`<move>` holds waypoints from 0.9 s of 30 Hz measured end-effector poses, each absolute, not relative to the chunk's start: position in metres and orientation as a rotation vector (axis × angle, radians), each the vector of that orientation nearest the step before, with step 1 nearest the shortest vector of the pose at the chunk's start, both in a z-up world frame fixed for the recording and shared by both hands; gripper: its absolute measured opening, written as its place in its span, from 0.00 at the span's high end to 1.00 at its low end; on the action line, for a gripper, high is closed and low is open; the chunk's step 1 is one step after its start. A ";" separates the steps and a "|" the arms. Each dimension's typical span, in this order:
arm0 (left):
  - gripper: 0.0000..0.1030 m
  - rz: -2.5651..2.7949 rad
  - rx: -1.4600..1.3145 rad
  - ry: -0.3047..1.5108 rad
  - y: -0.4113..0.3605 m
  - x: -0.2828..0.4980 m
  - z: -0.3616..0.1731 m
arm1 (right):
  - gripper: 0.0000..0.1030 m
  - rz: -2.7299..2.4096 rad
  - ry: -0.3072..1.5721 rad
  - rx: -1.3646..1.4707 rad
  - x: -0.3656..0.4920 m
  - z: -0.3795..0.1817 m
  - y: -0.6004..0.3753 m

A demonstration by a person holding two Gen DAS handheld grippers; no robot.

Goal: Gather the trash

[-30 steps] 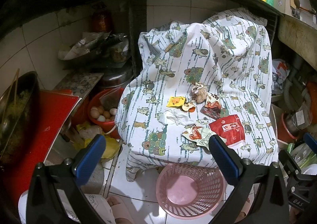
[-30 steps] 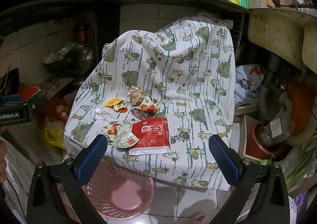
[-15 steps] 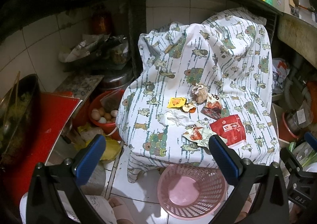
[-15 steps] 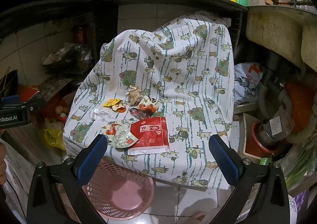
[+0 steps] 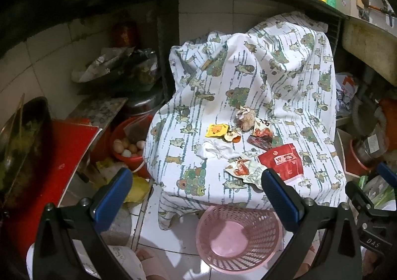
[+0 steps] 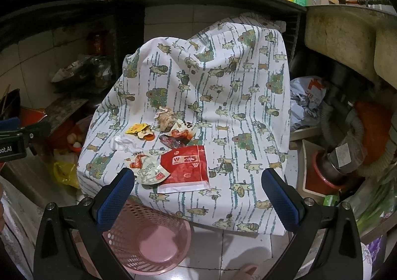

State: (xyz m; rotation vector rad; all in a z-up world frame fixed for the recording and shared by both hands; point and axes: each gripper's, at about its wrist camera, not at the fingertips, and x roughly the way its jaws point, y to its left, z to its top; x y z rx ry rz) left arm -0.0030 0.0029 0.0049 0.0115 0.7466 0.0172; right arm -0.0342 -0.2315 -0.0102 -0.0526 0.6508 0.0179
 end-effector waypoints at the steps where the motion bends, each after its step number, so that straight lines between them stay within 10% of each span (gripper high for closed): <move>1: 0.00 0.014 0.006 0.749 0.003 -0.003 0.004 | 0.00 0.033 0.659 -0.045 -0.034 -0.010 -0.232; 27: 0.00 0.049 -0.098 0.927 0.014 0.085 0.000 | 0.00 0.075 0.775 0.065 0.113 0.028 -0.285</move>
